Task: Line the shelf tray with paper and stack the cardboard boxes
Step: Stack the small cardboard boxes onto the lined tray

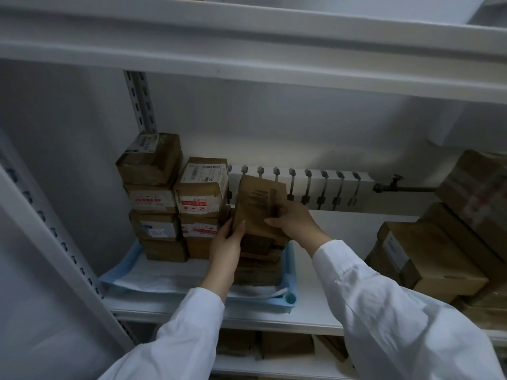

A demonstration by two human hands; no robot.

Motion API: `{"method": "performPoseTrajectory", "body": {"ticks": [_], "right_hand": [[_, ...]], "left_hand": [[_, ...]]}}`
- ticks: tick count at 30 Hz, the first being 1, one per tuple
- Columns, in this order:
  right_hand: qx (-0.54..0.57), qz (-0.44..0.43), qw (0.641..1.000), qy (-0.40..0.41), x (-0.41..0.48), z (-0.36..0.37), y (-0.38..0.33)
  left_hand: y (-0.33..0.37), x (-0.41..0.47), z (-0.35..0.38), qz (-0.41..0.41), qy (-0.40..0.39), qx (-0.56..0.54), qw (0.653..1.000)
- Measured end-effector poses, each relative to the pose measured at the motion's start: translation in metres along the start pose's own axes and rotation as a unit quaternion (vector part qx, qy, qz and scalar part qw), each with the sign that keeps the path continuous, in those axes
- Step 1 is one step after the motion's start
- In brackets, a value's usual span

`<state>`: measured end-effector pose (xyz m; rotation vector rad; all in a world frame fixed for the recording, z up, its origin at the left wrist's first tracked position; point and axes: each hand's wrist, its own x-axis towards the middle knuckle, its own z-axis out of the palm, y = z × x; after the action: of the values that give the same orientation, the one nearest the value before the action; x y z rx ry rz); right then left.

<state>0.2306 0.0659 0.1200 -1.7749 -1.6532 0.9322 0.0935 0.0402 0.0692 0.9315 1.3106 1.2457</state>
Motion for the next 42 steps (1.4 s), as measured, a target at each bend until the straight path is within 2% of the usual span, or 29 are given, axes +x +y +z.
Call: {"method": "performPoseTrajectory", "body": {"ticks": [6,12,15,17,19,22,28,31,34,37,42], "right_hand": [[0.055,-0.006,0.998,0.009,-0.003,0.002,0.003],[0.079,-0.001,0.997,0.003,-0.004,0.003,0.009],[0.089,0.007,0.996,-0.008,-0.004,0.001,0.014],[0.095,0.007,0.995,-0.01,-0.006,-0.001,0.015],[0.101,0.01,0.995,0.0,-0.008,-0.005,0.017],[0.102,0.004,0.995,0.017,-0.011,-0.014,0.02],[0.063,-0.037,0.993,0.094,-0.022,-0.039,0.036],[0.034,-0.045,0.99,0.128,-0.031,-0.056,0.051],[0.009,-0.045,0.986,0.163,-0.04,-0.076,0.07],[-0.018,-0.024,0.982,0.187,-0.049,-0.098,0.093],[-0.038,0.036,0.972,0.228,-0.062,-0.131,0.13]], "left_hand": [[-0.008,0.003,-0.004,-0.033,0.04,-0.068,0.996],[-0.013,0.004,-0.003,-0.035,0.048,-0.044,0.997],[-0.012,0.006,-0.001,-0.016,0.074,0.001,0.997],[-0.01,0.006,0.002,0.002,0.132,0.066,0.989],[-0.008,0.003,0.005,0.021,0.208,0.163,0.964],[0.0,-0.008,0.016,0.087,0.25,0.182,0.947],[0.01,-0.032,0.049,0.264,0.194,0.136,0.935],[0.009,-0.041,0.072,0.307,0.15,0.115,0.933],[0.001,-0.048,0.095,0.283,0.094,0.077,0.951],[-0.005,-0.057,0.118,0.209,0.039,0.047,0.976],[-0.021,-0.057,0.154,-0.032,-0.046,0.015,0.998]]}}
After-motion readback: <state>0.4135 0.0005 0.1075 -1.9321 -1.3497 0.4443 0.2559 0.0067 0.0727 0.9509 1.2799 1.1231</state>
